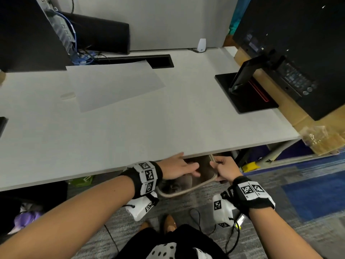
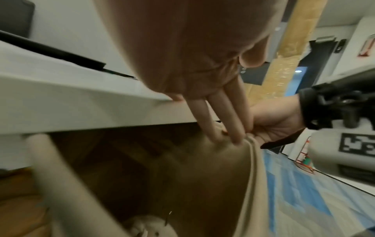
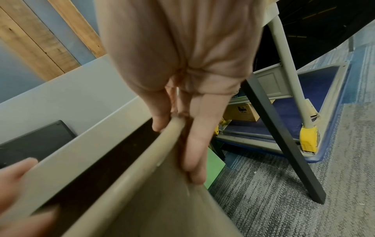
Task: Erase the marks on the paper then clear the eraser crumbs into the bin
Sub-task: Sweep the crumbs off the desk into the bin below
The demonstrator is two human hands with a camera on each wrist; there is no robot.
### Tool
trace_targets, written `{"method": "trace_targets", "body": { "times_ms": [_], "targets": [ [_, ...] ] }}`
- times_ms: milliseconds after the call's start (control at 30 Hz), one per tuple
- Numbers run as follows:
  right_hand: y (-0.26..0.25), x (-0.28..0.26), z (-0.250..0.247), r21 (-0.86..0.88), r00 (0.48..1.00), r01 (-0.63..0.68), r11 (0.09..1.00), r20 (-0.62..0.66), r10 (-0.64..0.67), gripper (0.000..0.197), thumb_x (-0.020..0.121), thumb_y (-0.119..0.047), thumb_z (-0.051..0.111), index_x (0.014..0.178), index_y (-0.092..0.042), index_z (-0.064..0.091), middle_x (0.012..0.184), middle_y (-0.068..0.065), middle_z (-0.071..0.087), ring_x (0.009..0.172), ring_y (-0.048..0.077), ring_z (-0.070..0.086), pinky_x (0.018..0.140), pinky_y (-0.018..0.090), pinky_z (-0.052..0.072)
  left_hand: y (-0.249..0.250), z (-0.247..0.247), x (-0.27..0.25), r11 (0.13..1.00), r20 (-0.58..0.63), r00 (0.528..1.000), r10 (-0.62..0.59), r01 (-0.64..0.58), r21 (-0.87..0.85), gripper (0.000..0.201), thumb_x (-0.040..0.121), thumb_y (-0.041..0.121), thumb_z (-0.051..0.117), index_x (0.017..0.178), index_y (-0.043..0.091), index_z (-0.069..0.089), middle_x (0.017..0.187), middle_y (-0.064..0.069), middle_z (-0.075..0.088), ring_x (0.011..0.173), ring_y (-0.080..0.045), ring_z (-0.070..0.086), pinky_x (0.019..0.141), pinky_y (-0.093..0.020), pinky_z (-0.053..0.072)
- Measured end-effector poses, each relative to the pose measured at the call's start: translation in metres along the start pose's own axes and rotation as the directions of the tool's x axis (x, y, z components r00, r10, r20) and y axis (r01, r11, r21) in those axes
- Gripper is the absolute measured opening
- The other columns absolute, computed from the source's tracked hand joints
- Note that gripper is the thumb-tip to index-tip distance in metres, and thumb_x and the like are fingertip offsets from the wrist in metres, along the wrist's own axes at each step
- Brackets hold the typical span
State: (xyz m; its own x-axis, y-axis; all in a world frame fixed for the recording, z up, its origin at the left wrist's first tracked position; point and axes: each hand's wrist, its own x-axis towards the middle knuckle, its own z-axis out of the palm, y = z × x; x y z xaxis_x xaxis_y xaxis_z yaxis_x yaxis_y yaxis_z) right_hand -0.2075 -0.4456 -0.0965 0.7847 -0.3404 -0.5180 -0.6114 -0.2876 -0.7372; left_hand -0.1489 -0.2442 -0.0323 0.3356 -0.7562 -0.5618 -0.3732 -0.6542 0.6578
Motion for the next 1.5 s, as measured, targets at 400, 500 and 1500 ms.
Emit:
{"method": "trace_targets", "body": {
  "times_ms": [400,500,1500],
  "targets": [
    [0.029,-0.006,-0.025,0.002,1.0,-0.009,1.0,-0.02,0.009,0.022,0.093,-0.009,0.051,0.106,-0.01,0.069,0.087,0.009,0.068,0.072,0.018,0.064,0.046,0.017,0.05,0.025,-0.022,0.072,0.967,-0.309,0.948,-0.08,0.149,0.208,0.061,0.1,0.044,0.009,0.151,0.013,-0.004,0.159,0.0,-0.016,0.146,-0.012,-0.015,0.118,-0.034,-0.011],
    [0.038,-0.004,-0.035,0.007,0.998,-0.024,1.0,-0.056,0.024,0.023,0.092,-0.009,0.052,0.108,-0.01,0.069,0.089,0.009,0.07,0.087,0.025,0.066,0.068,0.027,0.055,0.04,0.0,0.075,0.973,-0.144,0.988,0.049,-0.015,0.228,0.06,0.1,0.047,0.009,0.152,0.017,0.005,0.16,0.001,-0.008,0.147,-0.012,-0.01,0.118,-0.032,-0.009],
    [0.075,-0.008,-0.069,0.239,0.969,-0.131,0.962,-0.173,0.175,0.019,0.092,-0.006,0.052,0.104,-0.009,0.066,0.089,0.018,0.069,0.079,0.03,0.066,0.072,0.042,0.055,0.085,-0.021,0.098,0.996,0.032,0.996,0.082,-0.08,-0.044,0.057,0.093,0.057,0.031,0.13,0.022,0.058,0.15,-0.01,0.037,0.142,-0.02,0.026,0.111,-0.028,0.017]
  ]
}}
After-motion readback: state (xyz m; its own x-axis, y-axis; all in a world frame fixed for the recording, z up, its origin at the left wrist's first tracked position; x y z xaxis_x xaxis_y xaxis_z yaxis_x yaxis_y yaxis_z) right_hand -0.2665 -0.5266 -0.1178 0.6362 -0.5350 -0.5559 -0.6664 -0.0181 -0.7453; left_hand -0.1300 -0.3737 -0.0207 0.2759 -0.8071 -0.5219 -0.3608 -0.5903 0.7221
